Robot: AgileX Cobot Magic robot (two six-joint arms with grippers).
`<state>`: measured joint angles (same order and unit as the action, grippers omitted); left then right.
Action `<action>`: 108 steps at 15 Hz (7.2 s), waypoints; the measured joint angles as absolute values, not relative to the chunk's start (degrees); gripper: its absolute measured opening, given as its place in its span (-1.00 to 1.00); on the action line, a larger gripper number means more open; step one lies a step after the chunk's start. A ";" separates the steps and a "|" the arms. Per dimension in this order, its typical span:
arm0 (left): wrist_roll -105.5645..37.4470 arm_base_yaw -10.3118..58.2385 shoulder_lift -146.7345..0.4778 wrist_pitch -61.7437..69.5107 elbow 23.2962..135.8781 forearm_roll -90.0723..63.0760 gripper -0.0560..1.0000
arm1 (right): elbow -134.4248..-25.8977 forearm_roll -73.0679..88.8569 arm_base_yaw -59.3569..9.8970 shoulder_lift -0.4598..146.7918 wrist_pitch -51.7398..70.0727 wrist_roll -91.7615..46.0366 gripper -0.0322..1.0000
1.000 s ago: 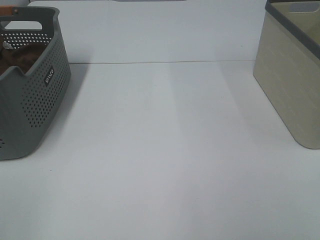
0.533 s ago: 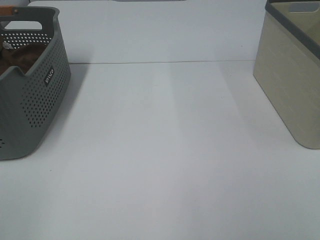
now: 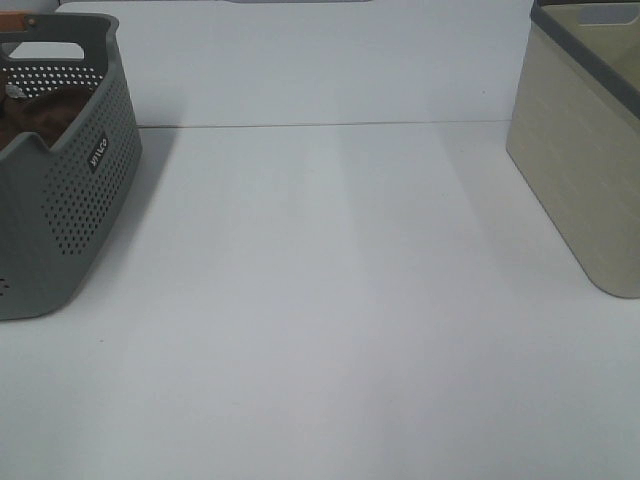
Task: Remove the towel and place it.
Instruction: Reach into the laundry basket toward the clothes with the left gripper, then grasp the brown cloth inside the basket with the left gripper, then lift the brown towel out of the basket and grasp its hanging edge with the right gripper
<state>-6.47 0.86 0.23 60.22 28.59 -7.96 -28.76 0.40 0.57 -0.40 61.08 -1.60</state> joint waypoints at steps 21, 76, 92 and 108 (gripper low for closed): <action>3.50 0.86 -57.64 44.58 57.52 7.62 0.33 | -28.76 0.40 0.57 -0.40 61.08 -1.60 0.55; 6.88 -1.55 -135.96 42.86 127.48 26.76 -0.89 | -28.76 0.40 0.57 -0.40 61.08 -1.60 0.55; -10.89 17.48 -108.92 39.42 127.54 6.70 -0.89 | -28.76 0.40 0.57 -0.40 61.08 -1.60 0.55; -21.66 43.32 -107.03 56.72 127.54 -3.50 -0.89 | -29.34 31.28 0.57 41.42 57.07 -27.50 0.55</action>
